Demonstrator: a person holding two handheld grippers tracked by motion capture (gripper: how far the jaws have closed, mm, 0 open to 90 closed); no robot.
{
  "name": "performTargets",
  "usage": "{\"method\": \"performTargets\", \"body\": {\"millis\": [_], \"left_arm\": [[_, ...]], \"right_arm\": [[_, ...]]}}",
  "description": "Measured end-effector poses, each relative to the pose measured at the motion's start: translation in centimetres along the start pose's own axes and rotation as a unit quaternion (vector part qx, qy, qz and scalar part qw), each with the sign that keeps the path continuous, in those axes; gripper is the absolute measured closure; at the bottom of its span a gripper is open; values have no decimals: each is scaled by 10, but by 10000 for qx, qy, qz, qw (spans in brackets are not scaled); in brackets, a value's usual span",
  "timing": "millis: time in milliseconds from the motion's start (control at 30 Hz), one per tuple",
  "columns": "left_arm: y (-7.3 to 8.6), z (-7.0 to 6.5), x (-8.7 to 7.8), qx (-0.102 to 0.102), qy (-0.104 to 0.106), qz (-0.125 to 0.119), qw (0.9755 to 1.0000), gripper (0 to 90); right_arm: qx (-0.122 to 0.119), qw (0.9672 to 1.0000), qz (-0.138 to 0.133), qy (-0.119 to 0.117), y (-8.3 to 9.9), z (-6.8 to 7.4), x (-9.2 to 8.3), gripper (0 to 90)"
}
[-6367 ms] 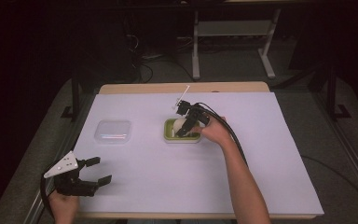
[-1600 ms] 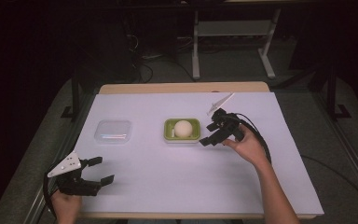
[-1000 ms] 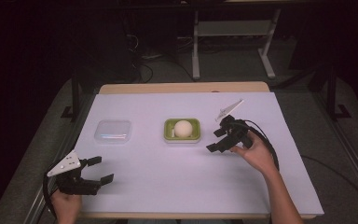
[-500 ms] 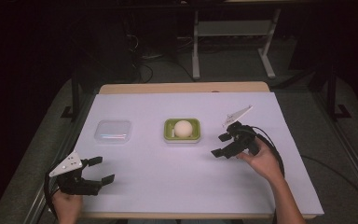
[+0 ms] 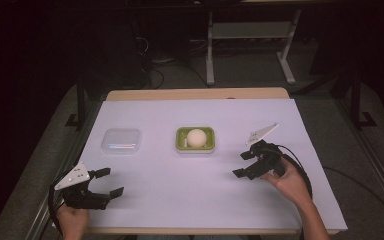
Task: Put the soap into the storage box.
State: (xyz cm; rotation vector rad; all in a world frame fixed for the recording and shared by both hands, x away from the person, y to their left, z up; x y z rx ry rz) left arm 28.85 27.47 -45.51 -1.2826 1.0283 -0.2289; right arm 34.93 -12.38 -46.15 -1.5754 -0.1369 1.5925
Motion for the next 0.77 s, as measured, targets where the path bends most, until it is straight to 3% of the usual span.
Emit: {"method": "performTargets", "body": {"millis": [400,633,767], "left_arm": [[-1,-2,0,113,-12,-38,9999,132],[-3,-5,-2,202,-27,-80,9998,132],[-2,-5,-3,184,-30,-109,9998,132]], "right_arm": [[16,9999,-60,81,27,13,-8,223],[270,9994,-195,87,52,23,-9,199],[313,9988,-275,242,69,36,-12,156]]}}
Point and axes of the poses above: each handheld gripper's, and its own axes: x roughly forward along the jaws, y roughly out of its underside, z roughly to its left, the point moved 9 cm from there along x, roughly forward along the jaws, and after that the axes turned 1 degree about -y, right-handed, at the moved point
